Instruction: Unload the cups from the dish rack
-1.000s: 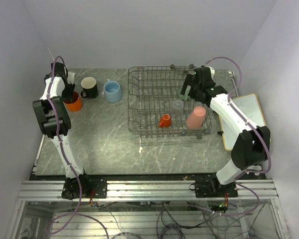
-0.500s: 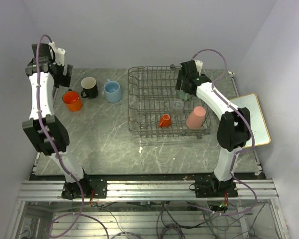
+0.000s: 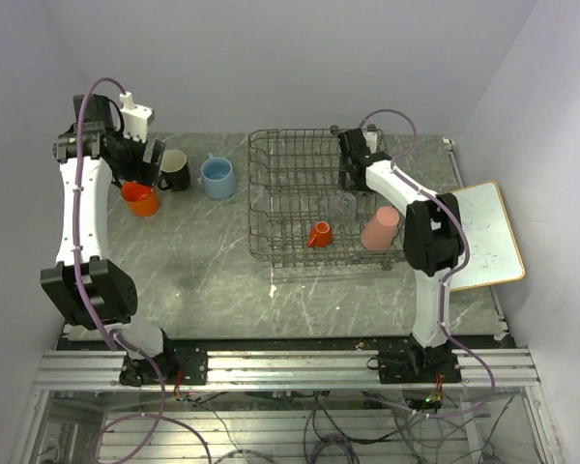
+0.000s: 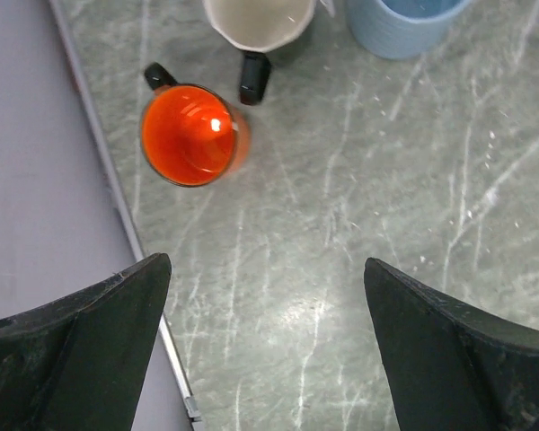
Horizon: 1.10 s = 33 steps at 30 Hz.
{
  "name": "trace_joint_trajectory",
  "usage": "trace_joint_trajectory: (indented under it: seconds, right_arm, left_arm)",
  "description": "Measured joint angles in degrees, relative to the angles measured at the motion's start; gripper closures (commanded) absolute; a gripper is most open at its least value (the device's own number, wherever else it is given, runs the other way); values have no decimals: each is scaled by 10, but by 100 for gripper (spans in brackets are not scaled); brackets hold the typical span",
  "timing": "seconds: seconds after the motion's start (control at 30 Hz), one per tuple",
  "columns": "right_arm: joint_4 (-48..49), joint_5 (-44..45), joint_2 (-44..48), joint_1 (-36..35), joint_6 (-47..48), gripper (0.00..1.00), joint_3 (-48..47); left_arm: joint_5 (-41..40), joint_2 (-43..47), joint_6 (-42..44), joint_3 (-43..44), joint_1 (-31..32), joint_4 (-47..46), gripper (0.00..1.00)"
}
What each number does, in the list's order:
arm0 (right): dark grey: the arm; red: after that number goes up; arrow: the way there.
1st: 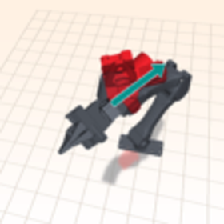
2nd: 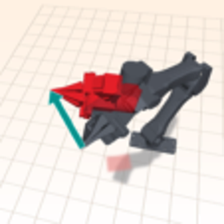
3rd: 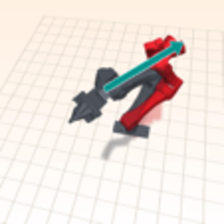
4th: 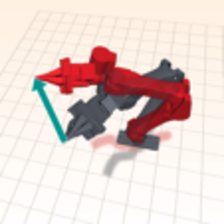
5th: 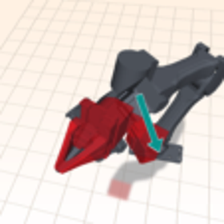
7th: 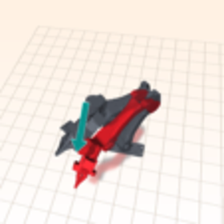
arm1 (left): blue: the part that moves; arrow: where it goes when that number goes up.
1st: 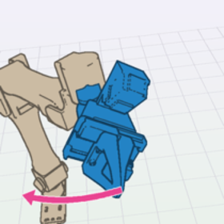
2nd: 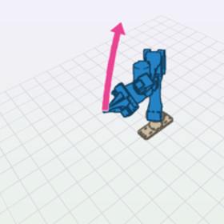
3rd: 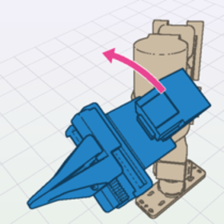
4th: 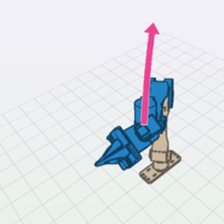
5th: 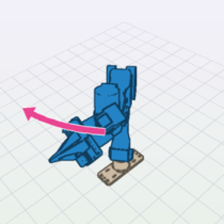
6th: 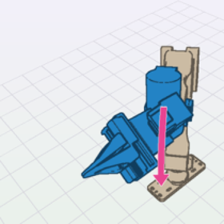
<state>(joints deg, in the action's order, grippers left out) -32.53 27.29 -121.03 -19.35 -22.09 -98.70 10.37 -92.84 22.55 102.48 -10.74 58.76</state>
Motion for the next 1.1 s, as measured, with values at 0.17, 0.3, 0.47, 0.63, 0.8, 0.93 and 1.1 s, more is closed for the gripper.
trace_joint_trajectory:
  seconds: [0.17,0.3,0.47,0.63,0.8,0.93,1.1]
  right_arm:
    - [1,-12,-22,4,16,35,0]
    - [9,-32,-32,17,32,41,0]
    - [25,-55,-41,28,50,51,0]
    - [35,-71,-45,28,58,64,-1]
    - [42,-78,-45,32,59,72,-1]
    - [52,-76,-45,35,63,80,-1]
    - [61,-74,-45,37,68,92,-1]
  left_arm:
    - [15,16,0,-36,15,6,0]
    - [19,20,-1,-51,15,5,1]
    - [22,20,-5,-60,15,4,0]
    - [29,20,-10,-60,15,2,0]
    - [30,20,-16,-60,16,-2,0]
    - [30,24,-18,-62,21,-4,0]
    - [32,33,-18,-66,25,-4,1]
